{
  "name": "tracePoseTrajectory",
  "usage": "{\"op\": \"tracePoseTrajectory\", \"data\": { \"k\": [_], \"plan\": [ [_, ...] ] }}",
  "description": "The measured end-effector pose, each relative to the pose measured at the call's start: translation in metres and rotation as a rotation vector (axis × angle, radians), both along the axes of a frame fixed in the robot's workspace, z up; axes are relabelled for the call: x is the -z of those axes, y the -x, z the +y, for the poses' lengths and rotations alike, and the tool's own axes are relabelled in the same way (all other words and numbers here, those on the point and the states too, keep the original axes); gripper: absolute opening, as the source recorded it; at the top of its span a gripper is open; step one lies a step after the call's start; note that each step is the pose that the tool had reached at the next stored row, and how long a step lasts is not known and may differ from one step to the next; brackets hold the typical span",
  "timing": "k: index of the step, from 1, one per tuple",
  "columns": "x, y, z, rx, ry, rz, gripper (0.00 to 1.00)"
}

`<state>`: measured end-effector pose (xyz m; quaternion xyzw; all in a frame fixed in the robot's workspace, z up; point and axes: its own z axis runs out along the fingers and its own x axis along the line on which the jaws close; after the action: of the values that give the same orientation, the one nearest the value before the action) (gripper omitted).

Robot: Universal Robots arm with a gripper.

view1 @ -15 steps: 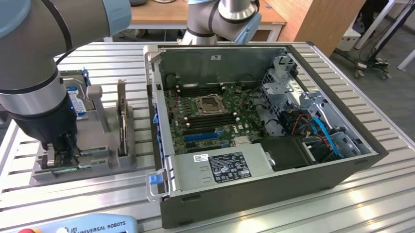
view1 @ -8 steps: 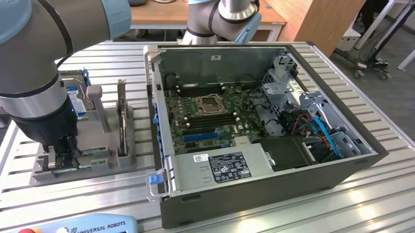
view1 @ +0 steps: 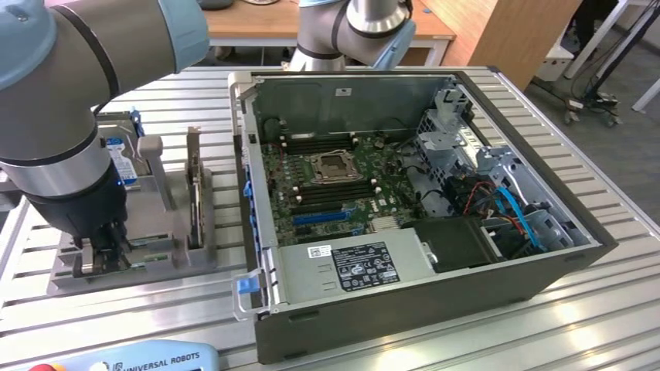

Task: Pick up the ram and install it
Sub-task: 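Pick up the ram and move it above insertion slot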

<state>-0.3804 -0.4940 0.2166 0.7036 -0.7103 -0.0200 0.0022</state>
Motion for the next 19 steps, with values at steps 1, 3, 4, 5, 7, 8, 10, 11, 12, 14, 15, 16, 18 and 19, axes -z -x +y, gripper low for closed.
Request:
{"op": "tracePoseTrajectory", "data": {
  "k": [1,3,4,5,7,8,10,11,12,14,15,16,18,19],
  "plan": [
    [0.0012,0.0,0.0,0.0,0.0,-0.0011,0.31],
    [0.0033,0.0,0.0,0.0,0.0001,-0.0029,0.31],
    [0.0044,0.0,0.0,0.0,0.0,-0.0039,0.31],
    [0.0054,0.0,0.0,0.0,0.0001,-0.0047,0.31],
    [0.006,0.0001,0.0,0.0,0.0002,-0.005,0.31],
    [0.006,0.0001,0.0,0.0,0.0002,-0.0051,0.31],
    [0.006,0.0,0.0,0.0,0.0001,-0.0052,0.31],
    [0.0063,-0.0003,0.0001,0.0,-0.0001,-0.0054,0.31],
    [0.0064,-0.0009,0.0002,0.0,-0.0001,-0.0054,0.31],
    [0.0066,-0.0019,0.0001,0.0,-0.0001,-0.0054,0.31],
    [0.0065,-0.0019,0.0001,0.0,0.0,-0.0053,0.31],
    [0.0066,-0.0019,0.0,0.0,0.0,-0.0053,0.31],
    [0.0065,-0.002,0.0001,0.0,0.0001,-0.0052,0.31],
    [0.0068,-0.0021,0.0004,0.0,0.0,-0.0053,0.31]
  ]
}}
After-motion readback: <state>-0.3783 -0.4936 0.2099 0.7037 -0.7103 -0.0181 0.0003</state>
